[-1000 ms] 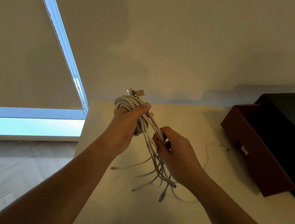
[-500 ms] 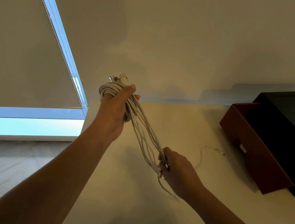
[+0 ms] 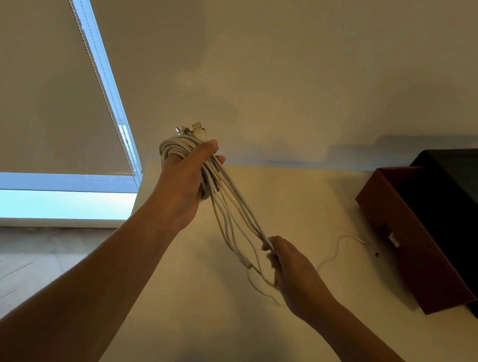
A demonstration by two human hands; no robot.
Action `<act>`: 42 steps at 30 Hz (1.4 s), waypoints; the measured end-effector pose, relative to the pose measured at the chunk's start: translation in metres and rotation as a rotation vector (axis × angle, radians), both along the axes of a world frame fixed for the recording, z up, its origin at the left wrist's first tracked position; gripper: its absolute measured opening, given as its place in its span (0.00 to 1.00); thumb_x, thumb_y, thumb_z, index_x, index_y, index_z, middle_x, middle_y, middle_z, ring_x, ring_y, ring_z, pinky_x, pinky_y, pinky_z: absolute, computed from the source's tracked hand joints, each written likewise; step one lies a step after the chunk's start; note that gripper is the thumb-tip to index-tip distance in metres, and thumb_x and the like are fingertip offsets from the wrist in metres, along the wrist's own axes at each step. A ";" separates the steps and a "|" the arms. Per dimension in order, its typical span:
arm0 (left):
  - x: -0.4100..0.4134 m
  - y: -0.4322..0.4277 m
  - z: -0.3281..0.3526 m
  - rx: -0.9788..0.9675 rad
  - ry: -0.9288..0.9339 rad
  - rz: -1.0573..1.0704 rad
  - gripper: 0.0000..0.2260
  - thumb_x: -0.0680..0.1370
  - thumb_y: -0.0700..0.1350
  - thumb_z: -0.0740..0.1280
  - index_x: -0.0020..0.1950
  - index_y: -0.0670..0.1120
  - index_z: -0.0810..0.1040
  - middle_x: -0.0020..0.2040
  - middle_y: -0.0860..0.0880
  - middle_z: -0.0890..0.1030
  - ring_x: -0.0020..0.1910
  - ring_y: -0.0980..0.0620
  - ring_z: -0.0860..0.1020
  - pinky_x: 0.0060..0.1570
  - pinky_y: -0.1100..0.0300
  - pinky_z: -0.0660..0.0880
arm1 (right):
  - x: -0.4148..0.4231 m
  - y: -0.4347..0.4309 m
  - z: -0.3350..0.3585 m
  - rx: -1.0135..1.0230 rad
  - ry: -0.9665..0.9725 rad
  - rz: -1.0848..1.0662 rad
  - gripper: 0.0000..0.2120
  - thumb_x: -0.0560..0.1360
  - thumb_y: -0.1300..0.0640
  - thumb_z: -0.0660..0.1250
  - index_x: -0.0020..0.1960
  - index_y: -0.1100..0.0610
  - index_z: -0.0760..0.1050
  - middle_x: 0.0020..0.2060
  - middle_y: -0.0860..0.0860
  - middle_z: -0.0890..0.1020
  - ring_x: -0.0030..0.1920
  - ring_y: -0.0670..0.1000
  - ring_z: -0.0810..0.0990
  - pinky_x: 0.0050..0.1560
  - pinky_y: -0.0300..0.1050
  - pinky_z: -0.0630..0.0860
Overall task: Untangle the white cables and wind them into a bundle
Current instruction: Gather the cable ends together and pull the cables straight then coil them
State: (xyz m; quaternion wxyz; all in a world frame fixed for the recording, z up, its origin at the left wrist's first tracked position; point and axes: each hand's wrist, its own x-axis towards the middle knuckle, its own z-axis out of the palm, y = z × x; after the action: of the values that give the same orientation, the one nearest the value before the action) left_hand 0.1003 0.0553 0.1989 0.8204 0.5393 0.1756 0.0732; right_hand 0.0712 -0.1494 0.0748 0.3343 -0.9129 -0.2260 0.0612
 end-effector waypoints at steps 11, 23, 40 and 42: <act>0.006 0.003 0.001 -0.009 0.029 0.006 0.06 0.78 0.43 0.67 0.42 0.50 0.74 0.28 0.57 0.79 0.35 0.61 0.80 0.38 0.61 0.72 | -0.003 0.005 -0.003 -0.310 -0.182 0.113 0.06 0.80 0.58 0.61 0.56 0.55 0.70 0.47 0.51 0.77 0.38 0.48 0.69 0.35 0.38 0.65; 0.003 0.006 -0.005 -0.009 0.030 -0.101 0.05 0.79 0.43 0.65 0.43 0.47 0.76 0.29 0.54 0.81 0.33 0.60 0.81 0.38 0.58 0.72 | 0.006 -0.004 0.003 -0.300 0.034 0.110 0.38 0.70 0.29 0.59 0.73 0.48 0.60 0.65 0.45 0.66 0.63 0.47 0.64 0.64 0.48 0.67; -0.010 -0.011 -0.010 0.028 -0.001 -0.225 0.02 0.78 0.42 0.66 0.46 0.46 0.76 0.31 0.54 0.81 0.37 0.58 0.81 0.43 0.57 0.74 | 0.002 0.060 0.074 0.504 0.423 0.018 0.07 0.79 0.54 0.63 0.45 0.57 0.69 0.31 0.50 0.72 0.30 0.48 0.73 0.40 0.52 0.77; -0.007 -0.006 -0.011 -0.053 0.010 -0.237 0.04 0.77 0.46 0.67 0.47 0.47 0.77 0.34 0.54 0.81 0.36 0.57 0.81 0.43 0.58 0.76 | -0.002 0.058 0.078 0.421 0.309 0.014 0.11 0.80 0.52 0.60 0.40 0.54 0.69 0.30 0.47 0.70 0.29 0.45 0.69 0.37 0.49 0.74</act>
State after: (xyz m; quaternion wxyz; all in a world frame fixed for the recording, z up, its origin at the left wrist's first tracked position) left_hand 0.0935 0.0488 0.1878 0.8363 0.5348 0.1166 -0.0317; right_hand 0.0688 -0.0912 0.1527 0.5473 -0.8013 -0.1865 0.1538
